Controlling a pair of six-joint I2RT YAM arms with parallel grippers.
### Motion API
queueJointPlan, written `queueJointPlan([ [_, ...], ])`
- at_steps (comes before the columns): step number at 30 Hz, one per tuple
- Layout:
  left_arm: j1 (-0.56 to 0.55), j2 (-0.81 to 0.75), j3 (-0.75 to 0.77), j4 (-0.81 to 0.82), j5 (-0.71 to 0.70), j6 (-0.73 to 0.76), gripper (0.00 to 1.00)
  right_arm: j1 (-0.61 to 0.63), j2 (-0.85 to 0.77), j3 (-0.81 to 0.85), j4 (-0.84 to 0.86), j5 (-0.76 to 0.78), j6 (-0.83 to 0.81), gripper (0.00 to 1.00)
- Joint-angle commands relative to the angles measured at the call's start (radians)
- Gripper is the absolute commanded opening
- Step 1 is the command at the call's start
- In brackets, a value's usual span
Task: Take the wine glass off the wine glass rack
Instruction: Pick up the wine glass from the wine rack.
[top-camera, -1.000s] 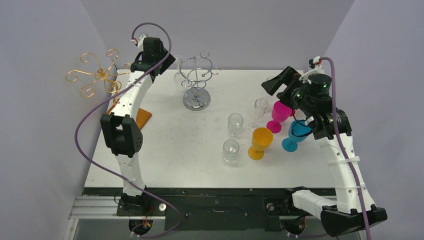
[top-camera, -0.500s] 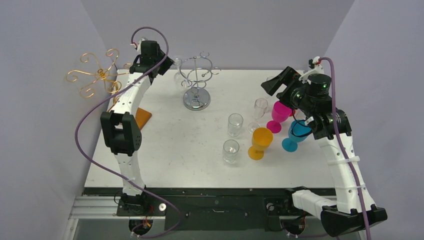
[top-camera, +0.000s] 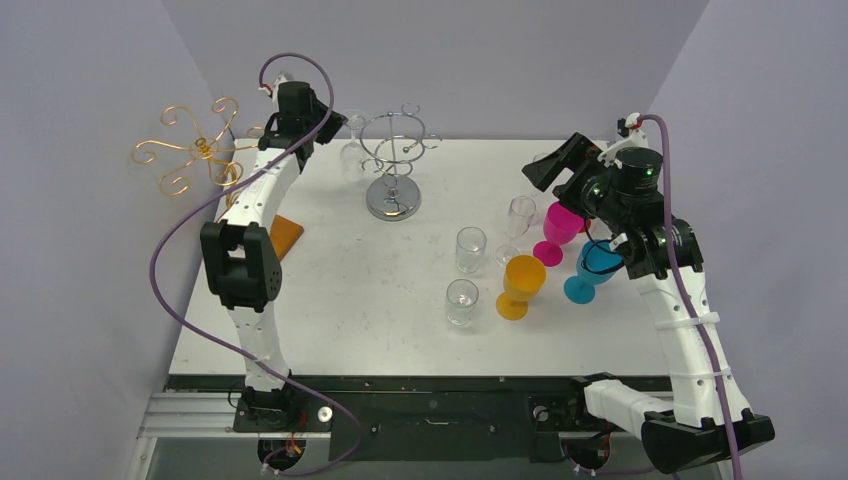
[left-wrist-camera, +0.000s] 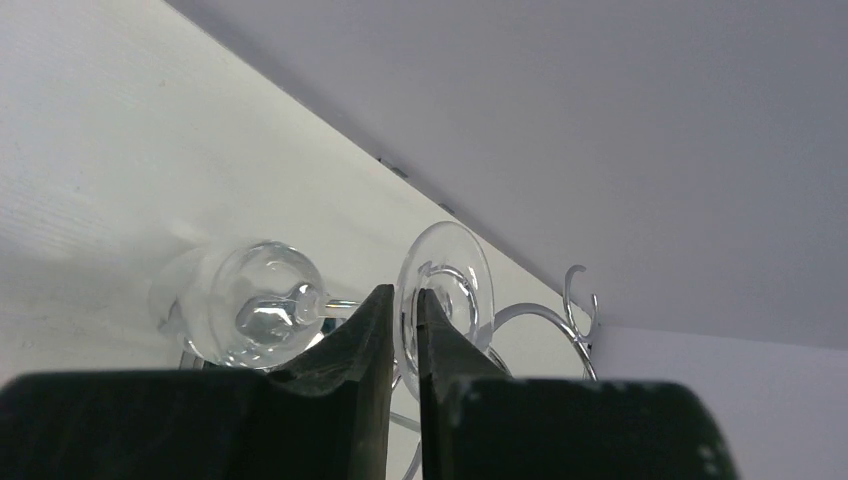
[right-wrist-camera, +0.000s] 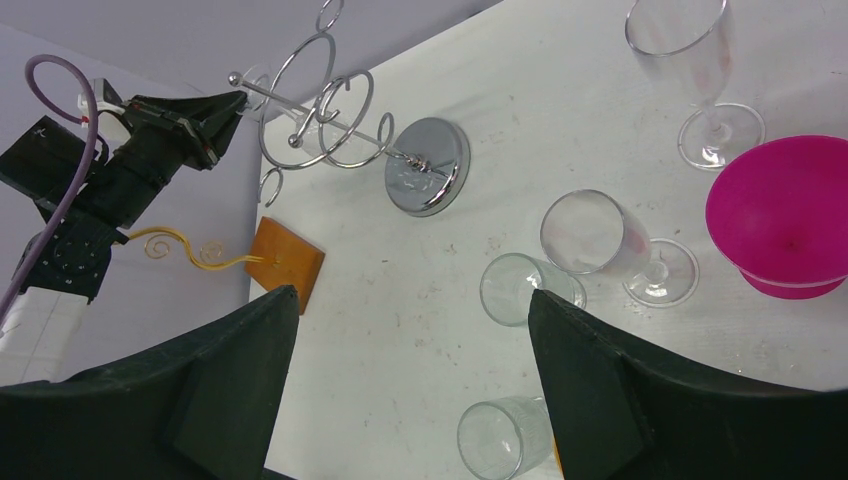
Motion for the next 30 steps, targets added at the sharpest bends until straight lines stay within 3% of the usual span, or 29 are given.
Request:
queueJointPlan([
  [1, 0.011, -0.032, 0.006, 0.039, 0.022, 0.015, 0.05, -0.006, -0.021, 0.006, 0.019, 0.002, -0.011, 0.80],
  [7, 0.012, -0.042, 0.000, 0.051, 0.031, 0.019, 0.00, -0.008, -0.018, 0.005, 0.020, 0.002, -0.009, 0.80],
  [30, 0.047, -0.150, -0.117, 0.246, 0.073, -0.064, 0.00, -0.007, -0.017, 0.003, 0.018, 0.003, -0.010, 0.80],
])
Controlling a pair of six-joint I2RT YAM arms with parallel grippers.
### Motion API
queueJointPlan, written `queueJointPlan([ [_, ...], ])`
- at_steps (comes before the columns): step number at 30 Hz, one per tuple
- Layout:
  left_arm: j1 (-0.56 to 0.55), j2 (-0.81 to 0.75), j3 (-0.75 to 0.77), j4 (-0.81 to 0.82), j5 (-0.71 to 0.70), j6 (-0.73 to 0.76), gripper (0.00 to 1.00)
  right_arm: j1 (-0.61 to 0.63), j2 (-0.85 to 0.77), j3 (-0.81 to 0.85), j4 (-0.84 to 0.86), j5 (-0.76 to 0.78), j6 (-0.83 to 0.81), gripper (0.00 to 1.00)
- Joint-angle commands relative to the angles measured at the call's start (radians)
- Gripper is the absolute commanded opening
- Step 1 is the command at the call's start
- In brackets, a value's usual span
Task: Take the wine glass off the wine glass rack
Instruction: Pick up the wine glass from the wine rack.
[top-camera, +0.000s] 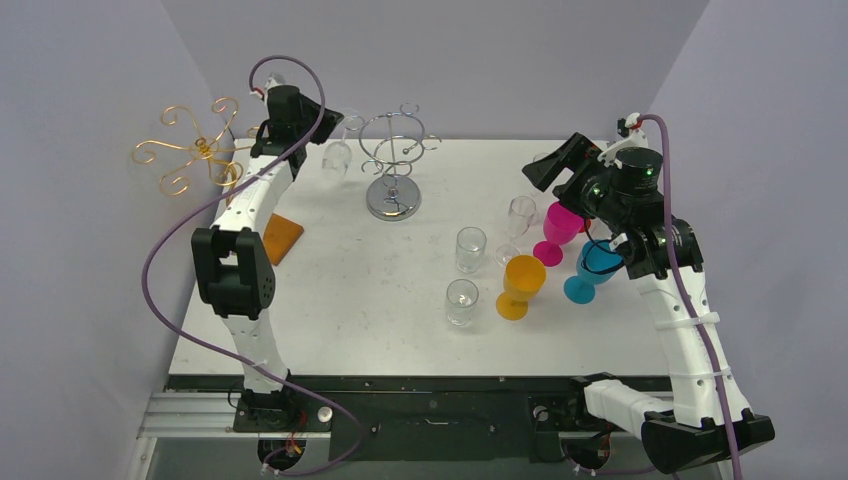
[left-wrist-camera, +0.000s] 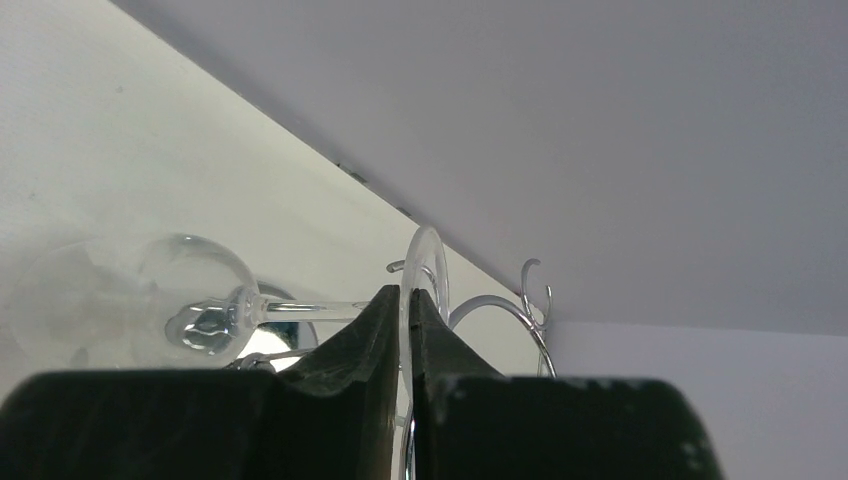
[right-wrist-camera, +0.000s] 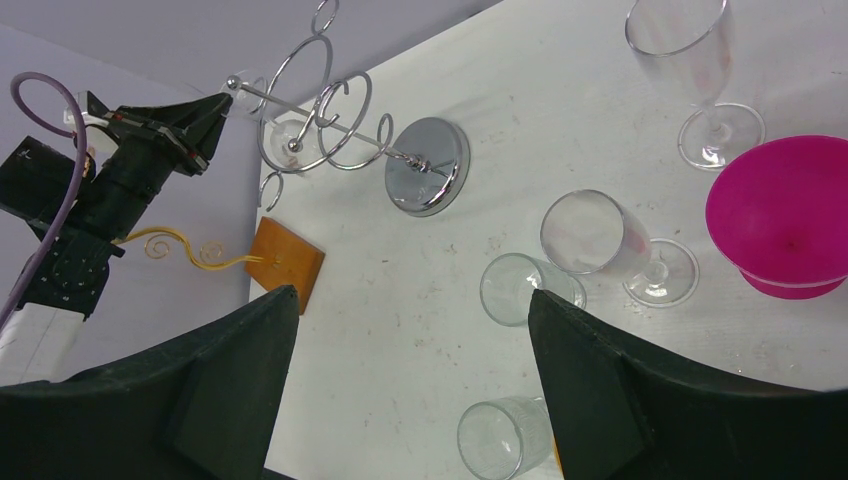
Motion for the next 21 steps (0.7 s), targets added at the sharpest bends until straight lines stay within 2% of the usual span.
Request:
queueJointPlan([
  [1, 0.018, -0.075, 0.003, 0.115, 0.014, -0.013, 0.00, -0.006, -0.018, 0.003, 0.019, 0.003, -0.010, 0.80],
  [21, 0.025, -0.041, -0.020, 0.296, 0.017, -0.075, 0.00, -0.007, -0.019, 0.018, -0.002, 0.006, -0.027, 0.80],
])
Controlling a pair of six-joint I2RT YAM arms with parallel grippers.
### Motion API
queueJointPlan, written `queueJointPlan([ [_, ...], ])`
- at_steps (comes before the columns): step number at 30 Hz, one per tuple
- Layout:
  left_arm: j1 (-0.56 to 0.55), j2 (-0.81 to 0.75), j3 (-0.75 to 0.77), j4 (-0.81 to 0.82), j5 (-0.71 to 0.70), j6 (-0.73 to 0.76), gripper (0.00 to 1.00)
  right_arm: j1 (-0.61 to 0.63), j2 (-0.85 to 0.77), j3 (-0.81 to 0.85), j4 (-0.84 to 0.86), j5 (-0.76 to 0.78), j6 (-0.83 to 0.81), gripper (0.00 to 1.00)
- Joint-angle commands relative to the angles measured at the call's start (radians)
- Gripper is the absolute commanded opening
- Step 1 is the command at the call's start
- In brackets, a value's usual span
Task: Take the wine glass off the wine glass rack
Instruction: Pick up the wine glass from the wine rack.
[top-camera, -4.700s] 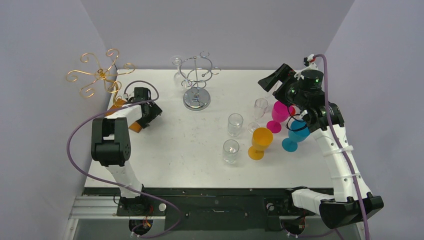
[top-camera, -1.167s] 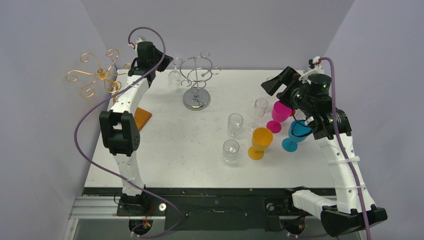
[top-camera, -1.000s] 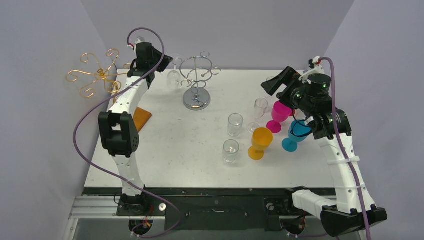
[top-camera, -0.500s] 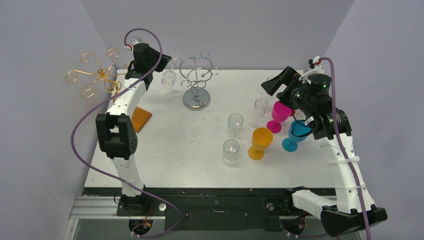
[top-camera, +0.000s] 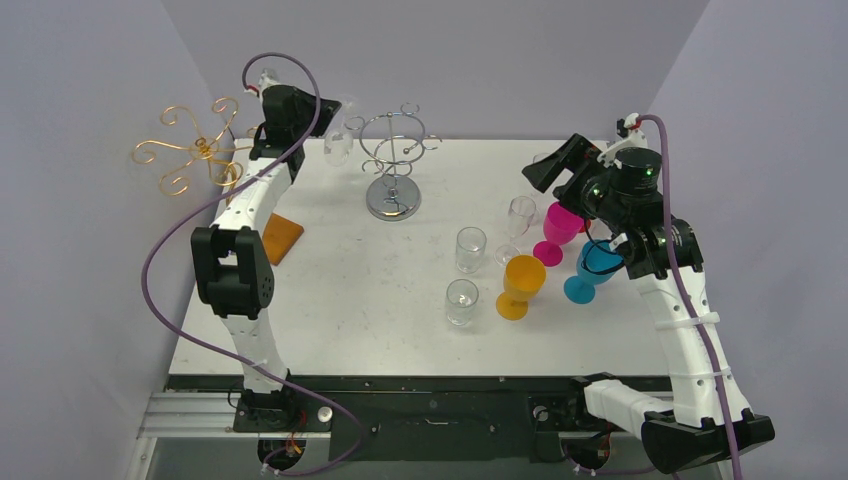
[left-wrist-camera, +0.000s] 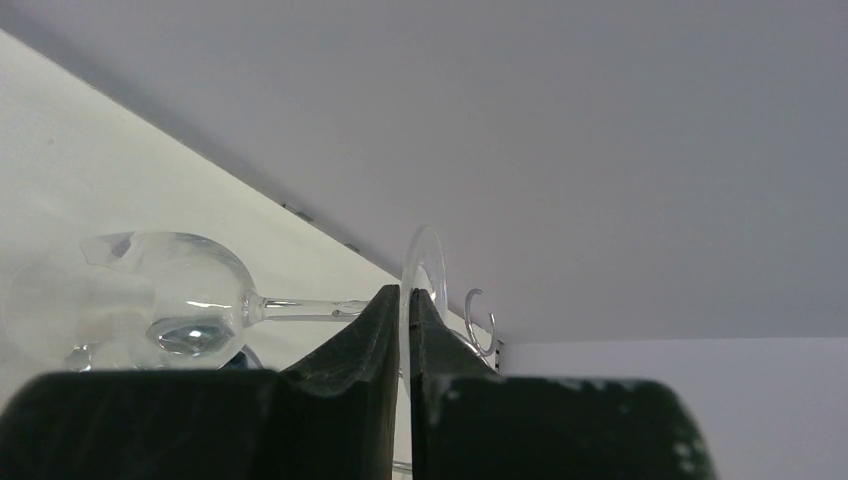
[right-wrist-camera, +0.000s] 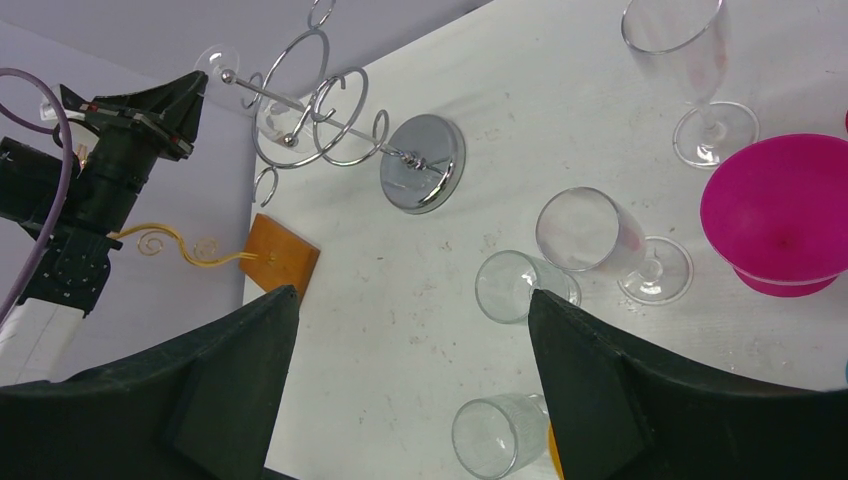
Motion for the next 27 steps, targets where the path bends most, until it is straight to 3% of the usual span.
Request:
queueJointPlan([
  [1, 0.013, -0.038, 0.022, 0.131, -0.004, -0.016, 0.00, -0.008, -0.017, 0.019, 0.002, 0.006, -0.017, 0.80],
  [27, 0.054, -0.191, 0.059, 0.067, 0.073, 0.002, 0.00, 0.012, -0.018, -0.001, 0.067, -0.029, -0.017, 0.80],
])
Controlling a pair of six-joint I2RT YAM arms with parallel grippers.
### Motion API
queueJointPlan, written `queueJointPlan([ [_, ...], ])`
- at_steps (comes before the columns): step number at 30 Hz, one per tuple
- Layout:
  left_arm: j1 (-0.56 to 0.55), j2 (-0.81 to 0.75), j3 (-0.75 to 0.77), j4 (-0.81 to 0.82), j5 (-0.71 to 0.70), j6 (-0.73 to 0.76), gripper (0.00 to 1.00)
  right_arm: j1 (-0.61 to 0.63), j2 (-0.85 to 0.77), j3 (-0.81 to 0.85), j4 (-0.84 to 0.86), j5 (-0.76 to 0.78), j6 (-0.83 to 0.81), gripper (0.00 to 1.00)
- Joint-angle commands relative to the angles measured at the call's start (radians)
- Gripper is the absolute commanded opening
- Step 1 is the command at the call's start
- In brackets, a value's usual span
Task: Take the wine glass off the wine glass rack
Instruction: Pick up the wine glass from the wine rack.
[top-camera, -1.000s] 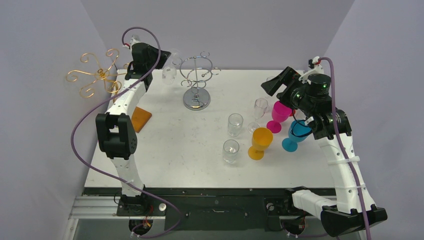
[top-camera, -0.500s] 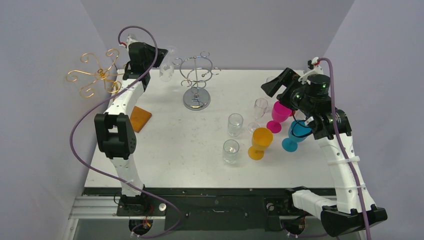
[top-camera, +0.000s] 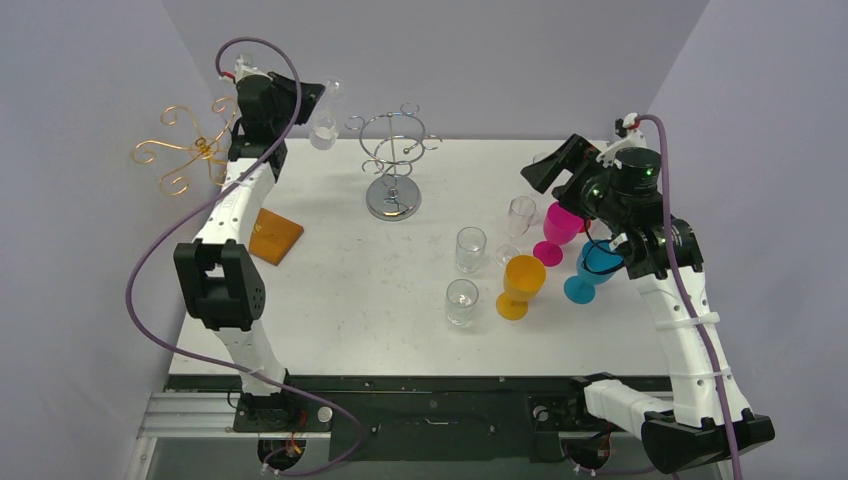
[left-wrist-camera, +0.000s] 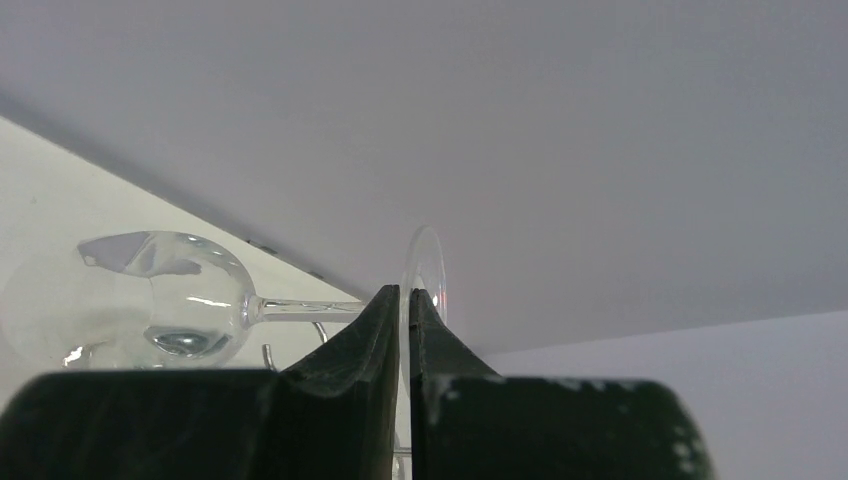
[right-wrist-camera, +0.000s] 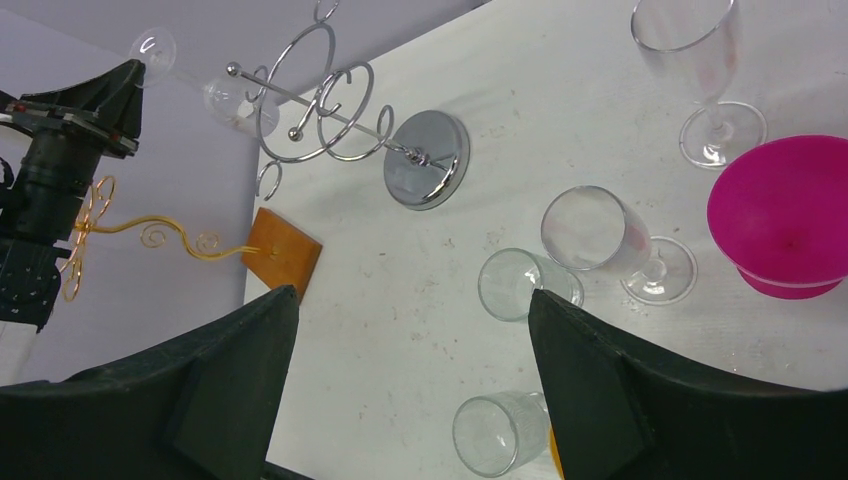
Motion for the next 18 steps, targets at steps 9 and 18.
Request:
queueJointPlan([
  [9, 0.010, -0.209, 0.040, -0.020, 0.065, -0.019, 0.00, 0.083, 0.001, 0.001, 0.138, -0.018, -0.004, 0.80],
  [18, 0.008, -0.371, -0.037, -0.091, 0.104, -0.107, 0.00, 0.169, 0.002, -0.059, 0.275, -0.024, 0.047, 0.82],
])
